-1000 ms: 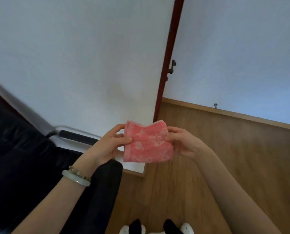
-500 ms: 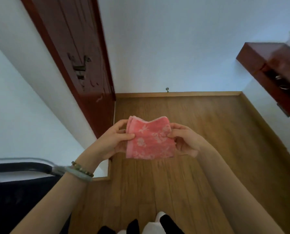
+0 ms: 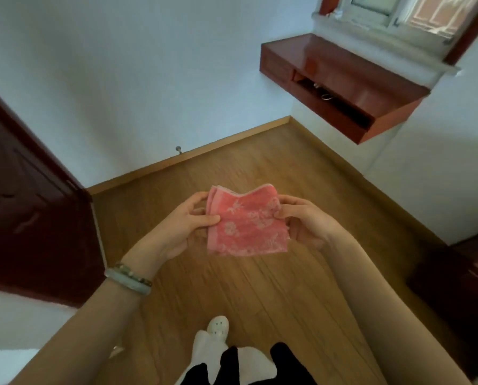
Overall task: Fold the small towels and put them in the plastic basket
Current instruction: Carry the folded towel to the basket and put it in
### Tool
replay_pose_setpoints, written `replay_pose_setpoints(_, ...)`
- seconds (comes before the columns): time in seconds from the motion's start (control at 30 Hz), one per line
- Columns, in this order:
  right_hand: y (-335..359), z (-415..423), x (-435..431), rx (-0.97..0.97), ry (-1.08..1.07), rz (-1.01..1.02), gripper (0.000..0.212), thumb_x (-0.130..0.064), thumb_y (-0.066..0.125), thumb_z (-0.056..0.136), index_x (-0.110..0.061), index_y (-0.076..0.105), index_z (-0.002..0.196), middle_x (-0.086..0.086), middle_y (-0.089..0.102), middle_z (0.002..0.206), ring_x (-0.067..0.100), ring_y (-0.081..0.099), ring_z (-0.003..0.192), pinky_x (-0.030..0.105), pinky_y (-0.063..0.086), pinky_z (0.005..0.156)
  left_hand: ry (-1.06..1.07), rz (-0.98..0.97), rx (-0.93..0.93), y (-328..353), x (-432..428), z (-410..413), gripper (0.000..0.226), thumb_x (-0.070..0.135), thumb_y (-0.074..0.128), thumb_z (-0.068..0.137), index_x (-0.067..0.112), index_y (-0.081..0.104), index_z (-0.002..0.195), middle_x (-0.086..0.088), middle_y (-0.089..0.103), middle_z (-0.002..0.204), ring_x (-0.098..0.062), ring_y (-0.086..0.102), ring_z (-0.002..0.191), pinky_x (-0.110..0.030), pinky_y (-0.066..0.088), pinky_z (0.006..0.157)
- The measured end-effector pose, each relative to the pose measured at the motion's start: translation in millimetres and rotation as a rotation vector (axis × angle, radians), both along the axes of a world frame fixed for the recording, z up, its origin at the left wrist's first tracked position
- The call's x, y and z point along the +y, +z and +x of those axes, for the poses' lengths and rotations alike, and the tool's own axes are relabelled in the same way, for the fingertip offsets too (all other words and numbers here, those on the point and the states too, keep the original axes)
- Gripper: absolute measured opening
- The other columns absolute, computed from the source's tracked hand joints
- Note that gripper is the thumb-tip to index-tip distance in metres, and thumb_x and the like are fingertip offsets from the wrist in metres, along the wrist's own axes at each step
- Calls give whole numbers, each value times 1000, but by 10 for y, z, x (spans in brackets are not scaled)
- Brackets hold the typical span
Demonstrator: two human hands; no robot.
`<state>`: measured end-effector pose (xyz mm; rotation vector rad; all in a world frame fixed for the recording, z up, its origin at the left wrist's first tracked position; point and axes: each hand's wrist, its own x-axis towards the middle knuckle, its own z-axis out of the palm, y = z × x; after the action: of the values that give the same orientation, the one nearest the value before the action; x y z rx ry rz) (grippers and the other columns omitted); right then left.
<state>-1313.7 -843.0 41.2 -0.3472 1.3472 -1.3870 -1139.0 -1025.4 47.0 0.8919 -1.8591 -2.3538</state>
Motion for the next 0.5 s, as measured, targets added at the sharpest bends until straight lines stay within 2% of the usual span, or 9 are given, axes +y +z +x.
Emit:
replay_pose_setpoints(0.13, -40, -445, 518, 3, -175, 14, 36, -4, 55, 85, -13, 57, 120, 12, 61, 116, 31, 59, 109, 42, 52, 91, -184, -20, -9, -21, 223, -800, 51, 9, 64, 83, 24, 48, 130, -13, 60, 120, -28, 67, 102, -44, 59, 78)
replay_pose_setpoints(0.27, -95, -851, 969, -5, -366, 37, 45, -10, 63, 71, -13, 59, 116, 11, 61, 113, 30, 60, 107, 41, 54, 86, -368, -32, -3, -67, 488, -1595, 40, 6, 60, 87, 27, 53, 121, -10, 63, 118, -26, 67, 102, -43, 59, 77)
replay_pose_setpoints(0.33, -116, -1054, 1151, -6, -457, 49, 42, -9, 63, 73, -12, 60, 115, 11, 61, 113, 29, 61, 106, 41, 53, 85, -449, -23, -11, -87, 600, -1995, 42, 6, 60, 88, 26, 52, 124, -8, 64, 116, -24, 68, 99, -42, 59, 75)
replay_pose_setpoints(0.43, -140, -1384, 1388, -16, -580, 47, 38, -8, 63, 73, -11, 61, 110, 11, 62, 108, 28, 62, 102, 40, 54, 82, -582, -30, -18, -106, 752, -2610, 47, 9, 62, 88, 25, 49, 130, -8, 64, 117, -22, 69, 98, -48, 57, 82)
replay_pose_setpoints(0.5, -148, -1616, 1523, -20, -661, 53, 31, -4, 58, 81, -10, 60, 111, 12, 62, 107, 28, 63, 100, 38, 55, 79, -652, -8, -23, -86, 857, -3015, 49, 8, 61, 88, 26, 48, 131, -8, 64, 117, -21, 69, 98, -46, 58, 80)
